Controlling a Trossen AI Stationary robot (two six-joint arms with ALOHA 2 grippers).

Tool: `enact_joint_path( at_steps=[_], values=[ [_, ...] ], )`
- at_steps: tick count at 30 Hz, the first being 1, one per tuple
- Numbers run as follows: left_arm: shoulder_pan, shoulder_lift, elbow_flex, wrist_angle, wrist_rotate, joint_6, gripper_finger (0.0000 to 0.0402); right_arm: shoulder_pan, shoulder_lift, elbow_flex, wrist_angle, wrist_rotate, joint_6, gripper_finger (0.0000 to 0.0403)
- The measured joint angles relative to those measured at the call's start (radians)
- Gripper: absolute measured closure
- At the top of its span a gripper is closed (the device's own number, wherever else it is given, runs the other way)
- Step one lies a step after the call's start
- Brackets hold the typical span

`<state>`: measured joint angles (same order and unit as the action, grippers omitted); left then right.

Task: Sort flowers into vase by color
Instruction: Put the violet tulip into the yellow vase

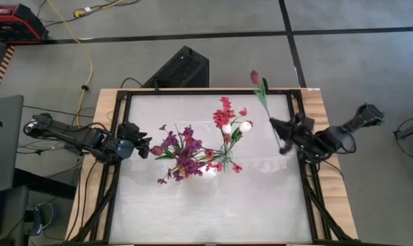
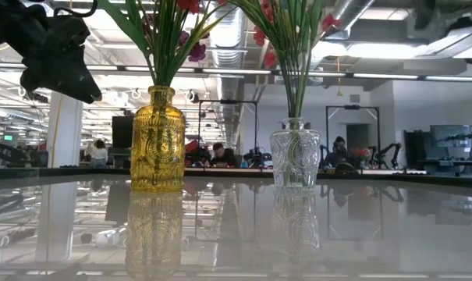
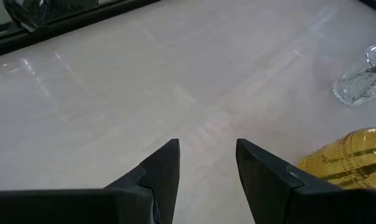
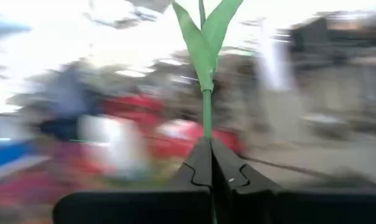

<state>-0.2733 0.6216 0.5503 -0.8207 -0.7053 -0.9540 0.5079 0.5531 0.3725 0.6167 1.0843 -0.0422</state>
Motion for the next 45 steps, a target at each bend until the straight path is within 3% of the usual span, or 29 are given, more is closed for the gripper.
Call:
enact_joint_path(
  at_steps=[8, 12, 19, 25, 29, 36, 40, 45],
  values=[
    [0.000, 0.000, 0.000, 0.000, -0.006, -0.001, 0.0255, 0.160, 0.162, 0.000, 0.273, -0.507, -0.022, 0.0387],
    [0.000, 0.000, 0.000, 0.000, -0.006, -0.001, 0.0255, 0.238, 0.332, 0.000, 0.393, -0.671, -0.063, 0.0387],
    [0.000, 0.000, 0.000, -0.026, 0.081, 0.006, 0.0255, 0.329, 0.707, 0.000, 0.682, -0.692, -0.090, 0.0387],
    [-0.001, 0.007, 0.000, -0.146, 0.433, -0.069, 0.0255, 0.349, 0.998, 0.021, 0.943, -0.692, -0.078, 0.0387],
    [-0.034, 0.042, 0.000, -0.123, 0.612, -0.134, 0.0255, 0.341, 1.111, 0.098, 0.936, -0.691, -0.079, 0.0387],
    [-0.193, 0.169, 0.000, 0.295, 0.718, -0.145, 0.0255, 0.334, 1.210, 0.210, 0.922, -0.694, -0.092, 0.0383],
    [-0.340, 0.280, 0.000, 0.538, 0.717, -0.194, 0.0255, 0.333, 1.236, 0.245, 0.906, -0.698, -0.092, 0.0386],
    [-0.514, 0.435, 0.000, 0.823, 0.564, -0.200, 0.0255, 0.318, 1.267, 0.282, 0.903, -0.704, -0.098, 0.0386]
  ],
)
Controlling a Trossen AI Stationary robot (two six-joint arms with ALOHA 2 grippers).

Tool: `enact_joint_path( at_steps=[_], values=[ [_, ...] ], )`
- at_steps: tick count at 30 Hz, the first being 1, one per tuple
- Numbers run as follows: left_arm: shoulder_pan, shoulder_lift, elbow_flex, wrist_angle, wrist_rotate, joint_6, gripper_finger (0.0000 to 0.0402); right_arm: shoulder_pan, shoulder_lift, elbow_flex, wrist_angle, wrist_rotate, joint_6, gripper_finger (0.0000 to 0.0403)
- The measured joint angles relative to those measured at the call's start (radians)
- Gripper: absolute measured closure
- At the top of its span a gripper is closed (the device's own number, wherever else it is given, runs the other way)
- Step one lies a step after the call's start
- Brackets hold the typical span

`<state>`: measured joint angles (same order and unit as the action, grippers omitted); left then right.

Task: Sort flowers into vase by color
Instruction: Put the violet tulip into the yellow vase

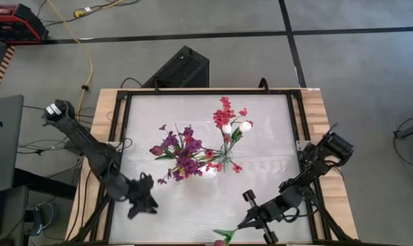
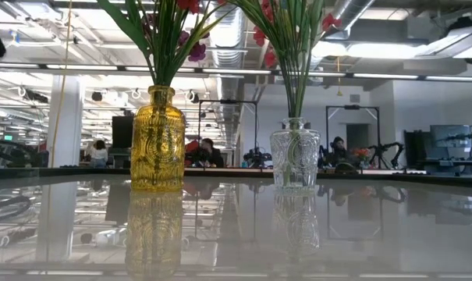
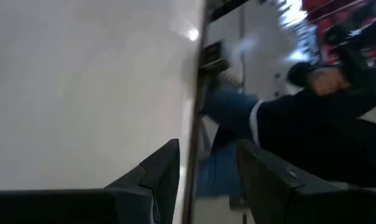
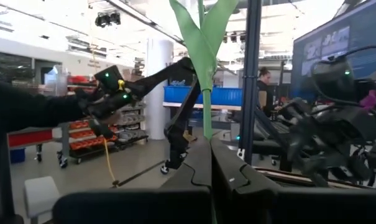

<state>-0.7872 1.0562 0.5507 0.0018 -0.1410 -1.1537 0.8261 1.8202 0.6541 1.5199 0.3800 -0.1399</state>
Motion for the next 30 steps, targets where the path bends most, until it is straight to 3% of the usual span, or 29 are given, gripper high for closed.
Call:
enact_joint_path(
  at_steps=[8, 15, 18, 24, 30],
  values=[
    [-0.124, 0.272, 0.093, 0.286, -0.258, 0.233, 0.0255, -0.061, 0.000, 0.054, -0.076, -0.090, 0.008, 0.0386],
    [-0.080, 0.580, 0.300, 0.498, -0.468, 0.712, 0.0255, -0.085, 0.000, 0.119, -0.227, -0.095, 0.008, 0.0386],
    [-0.045, 0.722, 0.425, 0.581, -0.507, 0.882, 0.0255, -0.085, 0.000, 0.132, -0.277, -0.095, 0.007, 0.0386],
    [0.007, 0.922, 0.674, 0.601, -0.556, 1.115, 0.0255, -0.085, -0.001, 0.132, -0.278, -0.087, 0.003, 0.0386],
    [-0.001, 0.975, 0.818, 0.605, -0.686, 1.336, 0.0255, -0.082, -0.001, 0.133, -0.289, -0.046, -0.003, 0.0386]
  ],
)
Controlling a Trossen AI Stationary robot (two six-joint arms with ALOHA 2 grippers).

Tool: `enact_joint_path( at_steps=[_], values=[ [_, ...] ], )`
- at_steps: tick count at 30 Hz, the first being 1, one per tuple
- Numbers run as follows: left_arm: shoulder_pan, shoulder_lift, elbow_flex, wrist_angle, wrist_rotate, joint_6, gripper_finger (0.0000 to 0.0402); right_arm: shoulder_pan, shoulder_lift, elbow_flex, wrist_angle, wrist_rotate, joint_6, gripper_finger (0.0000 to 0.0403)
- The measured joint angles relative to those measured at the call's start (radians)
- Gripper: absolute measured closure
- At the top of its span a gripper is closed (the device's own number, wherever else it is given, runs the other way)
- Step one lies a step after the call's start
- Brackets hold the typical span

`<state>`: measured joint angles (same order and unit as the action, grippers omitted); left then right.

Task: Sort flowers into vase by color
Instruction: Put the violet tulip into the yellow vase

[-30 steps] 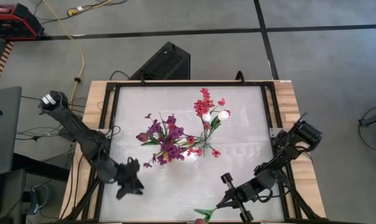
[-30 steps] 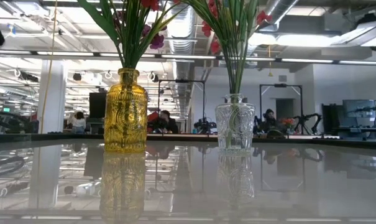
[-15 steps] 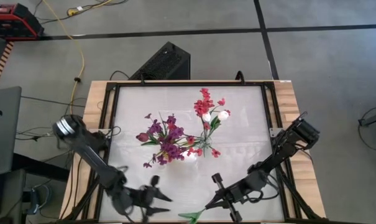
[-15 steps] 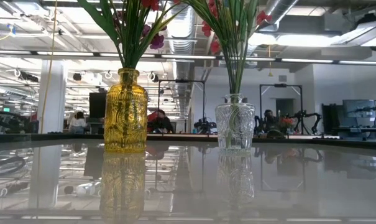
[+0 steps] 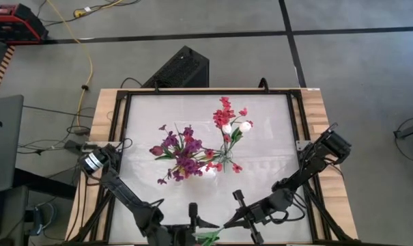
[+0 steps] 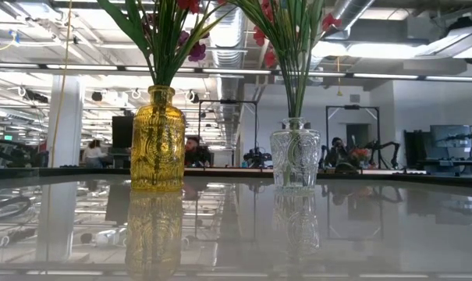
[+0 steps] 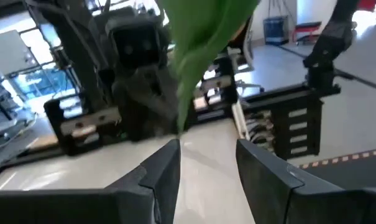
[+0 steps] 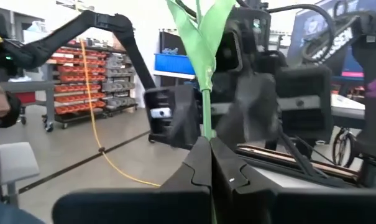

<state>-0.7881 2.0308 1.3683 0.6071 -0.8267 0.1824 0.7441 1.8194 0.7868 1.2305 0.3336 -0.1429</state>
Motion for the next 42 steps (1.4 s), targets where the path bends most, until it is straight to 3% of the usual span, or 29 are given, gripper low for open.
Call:
enact_joint_path(
  at_steps=[10, 20, 24, 30, 42],
  values=[
    [0.016, -0.003, 0.007, 0.055, -0.075, 0.022, 0.0255, -0.008, 0.000, -0.001, -0.004, 0.010, -0.012, 0.0385],
    [0.048, -0.003, 0.007, 0.057, 0.026, -0.001, 0.0261, -0.007, 0.000, -0.002, -0.004, 0.036, -0.016, 0.0385],
    [0.048, -0.003, 0.007, 0.059, 0.017, 0.022, 0.0293, -0.007, 0.000, -0.002, -0.005, 0.036, -0.016, 0.0385],
    [0.029, -0.004, 0.007, 0.081, -0.051, 0.100, 0.0384, -0.007, 0.000, -0.002, -0.004, 0.040, -0.015, 0.0383],
    [0.022, -0.049, 0.006, 0.061, -0.111, 0.131, 0.0401, -0.026, -0.001, -0.002, -0.007, 0.089, -0.015, 0.0292]
  ],
)
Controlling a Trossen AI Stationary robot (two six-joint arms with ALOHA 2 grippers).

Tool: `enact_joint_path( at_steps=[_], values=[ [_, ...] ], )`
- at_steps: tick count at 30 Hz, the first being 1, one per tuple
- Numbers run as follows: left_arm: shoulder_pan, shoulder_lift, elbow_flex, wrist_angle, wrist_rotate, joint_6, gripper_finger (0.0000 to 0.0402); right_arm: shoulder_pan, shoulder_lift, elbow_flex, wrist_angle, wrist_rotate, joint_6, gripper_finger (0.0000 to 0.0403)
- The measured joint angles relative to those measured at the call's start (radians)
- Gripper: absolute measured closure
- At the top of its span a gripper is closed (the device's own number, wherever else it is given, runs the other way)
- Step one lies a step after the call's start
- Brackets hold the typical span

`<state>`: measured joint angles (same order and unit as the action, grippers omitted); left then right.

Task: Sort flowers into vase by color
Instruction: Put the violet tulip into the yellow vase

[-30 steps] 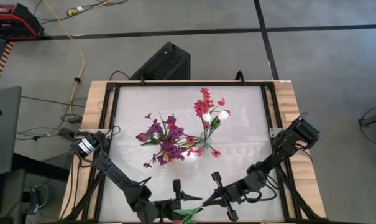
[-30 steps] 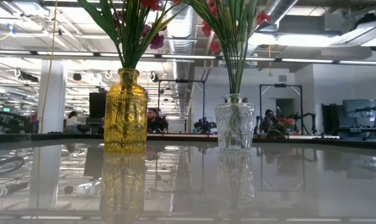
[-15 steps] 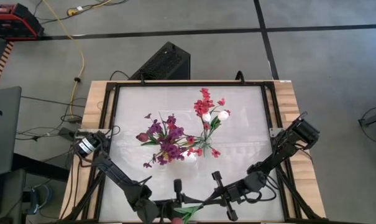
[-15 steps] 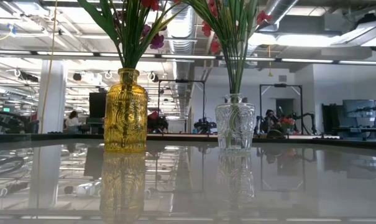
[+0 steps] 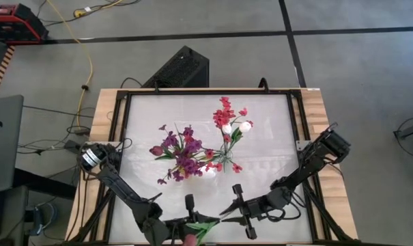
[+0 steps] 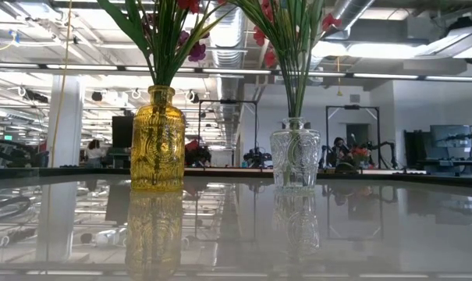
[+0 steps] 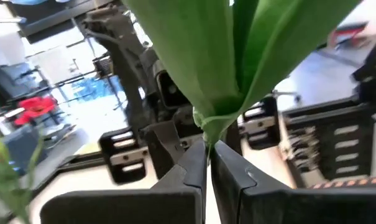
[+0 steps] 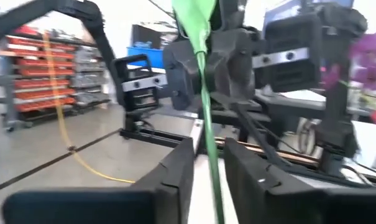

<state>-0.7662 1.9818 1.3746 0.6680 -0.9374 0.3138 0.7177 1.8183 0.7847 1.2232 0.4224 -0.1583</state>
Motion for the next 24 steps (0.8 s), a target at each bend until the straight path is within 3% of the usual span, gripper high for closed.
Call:
enact_joint_path(
  at_steps=[5, 11, 15, 19, 24],
  values=[
    [-0.010, -0.079, 0.000, -0.226, -0.063, -0.126, 0.0401, 0.021, -0.022, -0.008, -0.049, 0.138, -0.091, 0.0237],
    [-0.011, -0.247, 0.000, -0.811, 0.040, -0.621, 0.0401, 0.083, -0.103, -0.008, -0.232, 0.371, -0.156, 0.0185],
    [-0.003, -0.309, 0.000, -1.147, -0.005, -0.877, 0.0401, 0.102, -0.126, -0.008, -0.296, 0.396, -0.142, 0.0171],
    [0.006, -0.358, 0.000, -1.259, -0.019, -0.937, 0.0401, 0.103, -0.118, -0.007, -0.312, 0.395, -0.094, 0.0170],
    [0.014, -0.428, 0.000, -1.290, -0.009, -0.876, 0.0401, 0.092, -0.111, -0.007, -0.376, 0.395, -0.034, 0.0170]
  ],
)
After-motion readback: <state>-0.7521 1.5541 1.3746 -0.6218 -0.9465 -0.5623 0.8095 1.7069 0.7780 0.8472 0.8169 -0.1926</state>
